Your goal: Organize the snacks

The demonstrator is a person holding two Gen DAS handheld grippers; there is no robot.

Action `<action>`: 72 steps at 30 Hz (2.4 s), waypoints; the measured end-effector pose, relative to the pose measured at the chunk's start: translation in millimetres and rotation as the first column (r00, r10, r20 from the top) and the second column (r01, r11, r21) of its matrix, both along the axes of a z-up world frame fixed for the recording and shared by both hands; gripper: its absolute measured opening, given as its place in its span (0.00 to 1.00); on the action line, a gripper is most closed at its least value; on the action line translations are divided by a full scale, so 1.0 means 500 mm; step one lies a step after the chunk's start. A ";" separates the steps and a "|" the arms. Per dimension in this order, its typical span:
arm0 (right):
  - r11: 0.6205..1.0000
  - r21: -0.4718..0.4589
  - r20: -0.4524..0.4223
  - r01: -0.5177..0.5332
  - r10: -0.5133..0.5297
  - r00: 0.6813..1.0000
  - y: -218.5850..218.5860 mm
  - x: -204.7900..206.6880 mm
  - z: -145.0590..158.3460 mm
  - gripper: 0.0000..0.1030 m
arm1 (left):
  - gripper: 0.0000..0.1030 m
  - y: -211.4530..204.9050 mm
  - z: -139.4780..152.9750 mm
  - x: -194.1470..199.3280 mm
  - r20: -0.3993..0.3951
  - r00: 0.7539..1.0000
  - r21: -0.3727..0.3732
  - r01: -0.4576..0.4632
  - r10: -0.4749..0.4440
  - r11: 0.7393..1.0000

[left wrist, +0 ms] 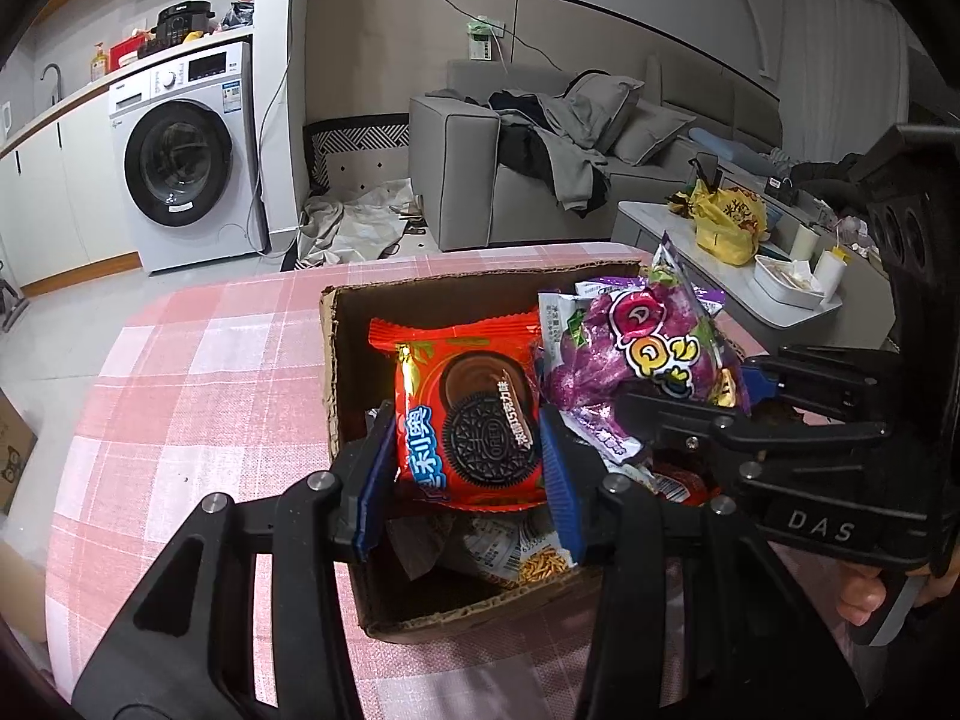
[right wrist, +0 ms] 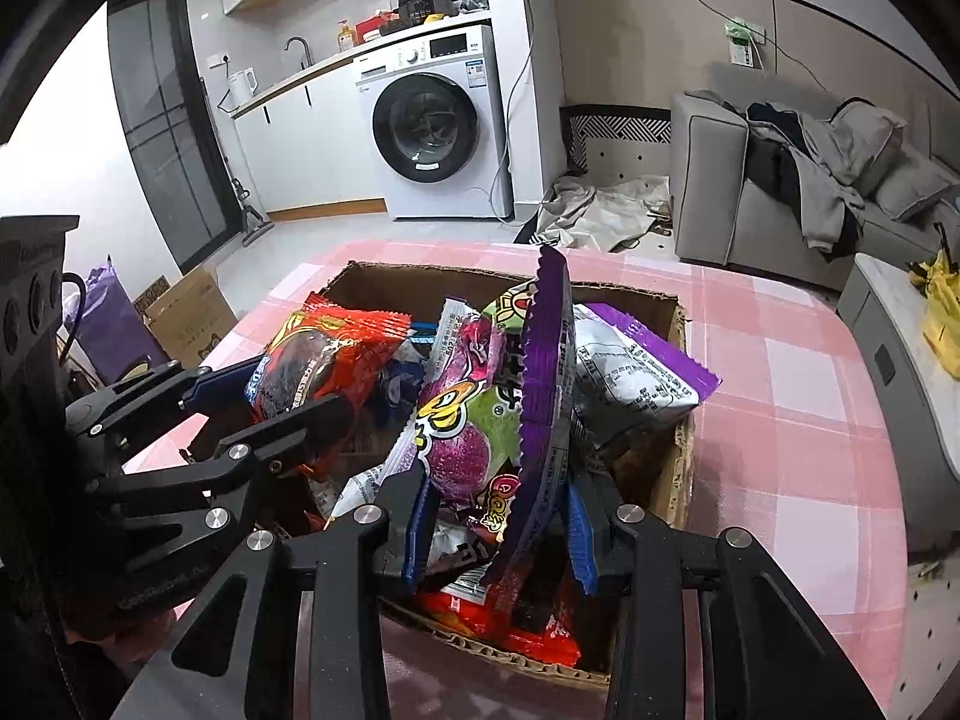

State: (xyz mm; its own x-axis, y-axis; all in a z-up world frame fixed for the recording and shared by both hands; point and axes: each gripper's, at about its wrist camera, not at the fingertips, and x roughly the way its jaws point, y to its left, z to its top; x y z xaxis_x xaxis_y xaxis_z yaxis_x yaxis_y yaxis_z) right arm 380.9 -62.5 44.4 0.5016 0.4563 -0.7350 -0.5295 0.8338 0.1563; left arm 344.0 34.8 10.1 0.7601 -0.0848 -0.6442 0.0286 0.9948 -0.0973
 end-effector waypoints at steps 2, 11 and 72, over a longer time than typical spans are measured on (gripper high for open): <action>1.000 0.004 -0.007 -0.003 0.003 1.000 -0.002 0.000 -0.001 0.36 | 0.40 -0.003 -0.001 0.005 -0.005 1.000 -0.007 -0.001 0.001 1.000; 1.000 0.007 -0.020 -0.017 0.017 1.000 -0.013 -0.013 0.001 0.36 | 0.40 -0.022 -0.014 0.028 -0.014 1.000 0.026 0.016 -0.016 1.000; 0.979 0.206 0.319 -0.002 -0.065 0.946 -0.145 -0.285 -0.020 1.00 | 0.99 0.016 -0.016 -0.313 0.239 0.964 0.023 -0.123 0.114 0.992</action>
State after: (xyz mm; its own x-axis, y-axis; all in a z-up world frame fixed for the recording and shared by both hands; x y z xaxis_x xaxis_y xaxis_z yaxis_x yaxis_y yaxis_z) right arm 238.4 -134.8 34.4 0.7123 0.5577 -0.4261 -0.5534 0.8197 0.1477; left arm 187.4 42.9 2.1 0.8945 0.0357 -0.4456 -0.0721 0.9953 -0.0649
